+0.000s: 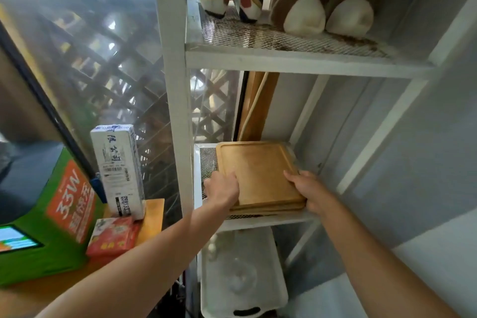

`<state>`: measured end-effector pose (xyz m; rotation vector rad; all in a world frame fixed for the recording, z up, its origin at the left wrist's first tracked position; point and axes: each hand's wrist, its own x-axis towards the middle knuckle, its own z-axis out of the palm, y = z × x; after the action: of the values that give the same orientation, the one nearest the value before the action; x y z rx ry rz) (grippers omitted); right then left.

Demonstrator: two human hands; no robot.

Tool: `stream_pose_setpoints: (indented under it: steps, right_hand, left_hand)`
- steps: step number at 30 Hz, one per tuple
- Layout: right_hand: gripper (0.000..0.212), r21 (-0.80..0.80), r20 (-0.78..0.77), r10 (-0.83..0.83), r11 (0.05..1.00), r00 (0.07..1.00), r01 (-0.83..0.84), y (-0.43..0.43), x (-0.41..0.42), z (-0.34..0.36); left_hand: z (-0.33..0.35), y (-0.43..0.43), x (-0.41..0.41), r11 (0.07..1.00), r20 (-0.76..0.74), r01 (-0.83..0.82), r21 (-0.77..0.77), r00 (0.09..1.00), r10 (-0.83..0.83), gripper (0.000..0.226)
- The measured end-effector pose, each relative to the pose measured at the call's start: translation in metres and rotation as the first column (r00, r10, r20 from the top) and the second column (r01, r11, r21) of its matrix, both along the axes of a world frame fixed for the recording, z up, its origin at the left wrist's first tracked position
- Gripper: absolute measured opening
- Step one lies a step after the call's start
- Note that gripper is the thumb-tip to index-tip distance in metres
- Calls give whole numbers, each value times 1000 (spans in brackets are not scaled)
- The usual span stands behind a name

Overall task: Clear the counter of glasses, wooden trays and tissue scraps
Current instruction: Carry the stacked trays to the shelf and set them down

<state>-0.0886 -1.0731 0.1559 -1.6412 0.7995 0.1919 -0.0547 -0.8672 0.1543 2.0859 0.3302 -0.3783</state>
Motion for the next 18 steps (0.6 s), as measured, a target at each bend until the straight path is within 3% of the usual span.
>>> stream_pose_setpoints:
  steps: [6, 18]
  right_hand:
    - [50, -50, 15, 34, 998, 999, -34, 7, 2, -7]
    - [46, -158, 36, 63, 986, 997, -56, 7, 9, -8]
  left_hand:
    - [0, 5, 5, 988, 24, 12, 153, 1000, -16, 49]
    - [-5, -2, 2, 978, 35, -34, 207, 999, 27, 45]
